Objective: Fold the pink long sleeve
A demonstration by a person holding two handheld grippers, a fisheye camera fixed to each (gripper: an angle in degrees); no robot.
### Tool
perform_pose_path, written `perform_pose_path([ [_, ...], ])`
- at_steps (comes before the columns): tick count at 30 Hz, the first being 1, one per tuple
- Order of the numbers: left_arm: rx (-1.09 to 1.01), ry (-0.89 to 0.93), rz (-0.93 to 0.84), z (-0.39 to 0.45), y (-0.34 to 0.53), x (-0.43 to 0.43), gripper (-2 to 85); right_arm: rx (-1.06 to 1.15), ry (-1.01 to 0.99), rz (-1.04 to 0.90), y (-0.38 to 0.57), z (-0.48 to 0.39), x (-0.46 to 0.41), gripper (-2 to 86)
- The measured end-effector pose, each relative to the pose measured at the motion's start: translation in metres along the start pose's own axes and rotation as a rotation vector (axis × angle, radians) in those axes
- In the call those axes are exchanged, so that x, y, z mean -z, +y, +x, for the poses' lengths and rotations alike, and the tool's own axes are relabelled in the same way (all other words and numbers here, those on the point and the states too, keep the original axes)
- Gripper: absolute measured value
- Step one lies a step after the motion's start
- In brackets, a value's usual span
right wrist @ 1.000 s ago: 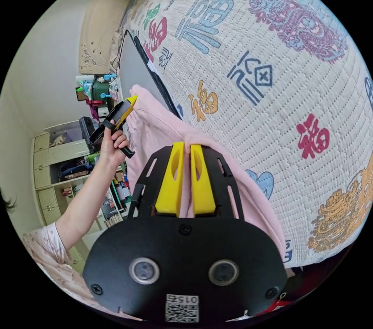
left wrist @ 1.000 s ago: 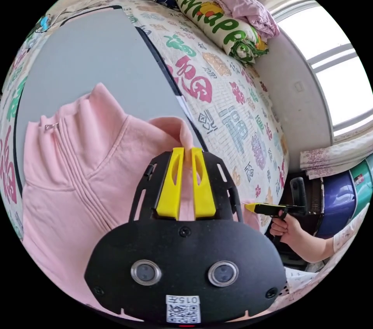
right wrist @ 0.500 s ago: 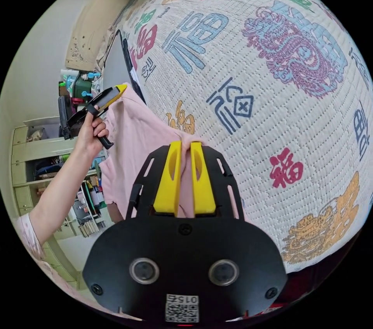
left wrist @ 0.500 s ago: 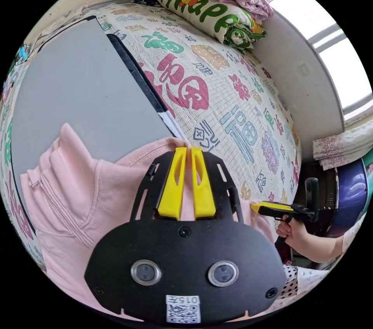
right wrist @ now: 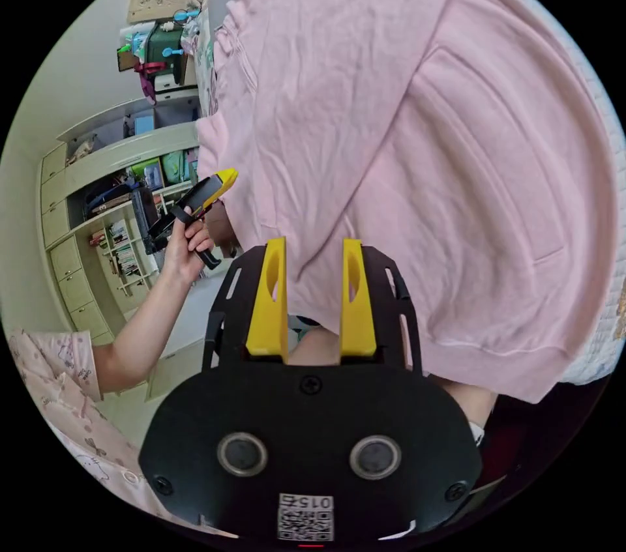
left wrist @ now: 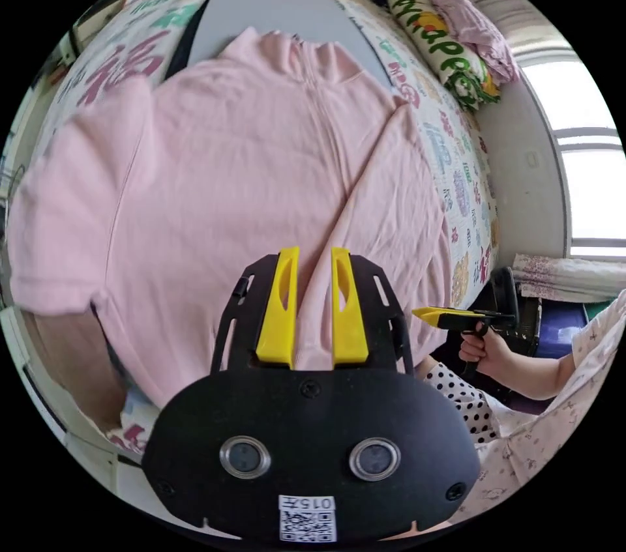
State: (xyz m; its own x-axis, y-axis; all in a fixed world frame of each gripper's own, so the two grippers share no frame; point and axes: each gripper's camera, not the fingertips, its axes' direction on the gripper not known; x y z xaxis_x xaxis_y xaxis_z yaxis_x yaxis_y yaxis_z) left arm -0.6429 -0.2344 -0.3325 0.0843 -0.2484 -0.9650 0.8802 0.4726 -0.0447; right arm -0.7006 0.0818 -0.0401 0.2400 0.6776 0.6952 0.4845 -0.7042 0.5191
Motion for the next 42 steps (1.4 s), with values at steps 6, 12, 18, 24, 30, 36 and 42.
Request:
perform_pose_path([
  [6, 0.075, 0.062, -0.089, -0.015, 0.057, -0.008, 7.6, 0.009, 0.04, -0.164, 0.001, 0.015, -0.098, 9.1],
  [12, 0.038, 0.052, -0.105, -0.015, 0.06, 0.006, 0.4, 0.051, 0.214, -0.191, -0.005, 0.043, -0.117, 2.4],
  [18, 0.009, 0.043, -0.101, -0.026, 0.073, 0.018, 0.4, 0.18, 0.513, -0.218, 0.005, 0.046, -0.164, 1.4],
  [24, 0.08, 0.159, 0.093, -0.076, 0.095, 0.097, 1.0, 0.449, 0.866, -0.296, 0.021, 0.04, -0.233, 2.5],
  [30, 0.499, 0.191, 0.655, -0.216, 0.164, 0.247, 7.8, 0.48, 0.998, -0.356, 0.013, 0.053, -0.274, 3.1],
  [36, 0.925, 0.329, 0.758, -0.408, 0.196, 0.281, 11.4, 0.357, 1.004, -0.412, -0.021, 0.064, -0.291, 3.0],
  [42, 1.055, 0.425, 0.679, -0.499, 0.172, 0.249, 13.0, 0.256, 0.992, -0.477, -0.058, 0.063, -0.298, 2.9],
])
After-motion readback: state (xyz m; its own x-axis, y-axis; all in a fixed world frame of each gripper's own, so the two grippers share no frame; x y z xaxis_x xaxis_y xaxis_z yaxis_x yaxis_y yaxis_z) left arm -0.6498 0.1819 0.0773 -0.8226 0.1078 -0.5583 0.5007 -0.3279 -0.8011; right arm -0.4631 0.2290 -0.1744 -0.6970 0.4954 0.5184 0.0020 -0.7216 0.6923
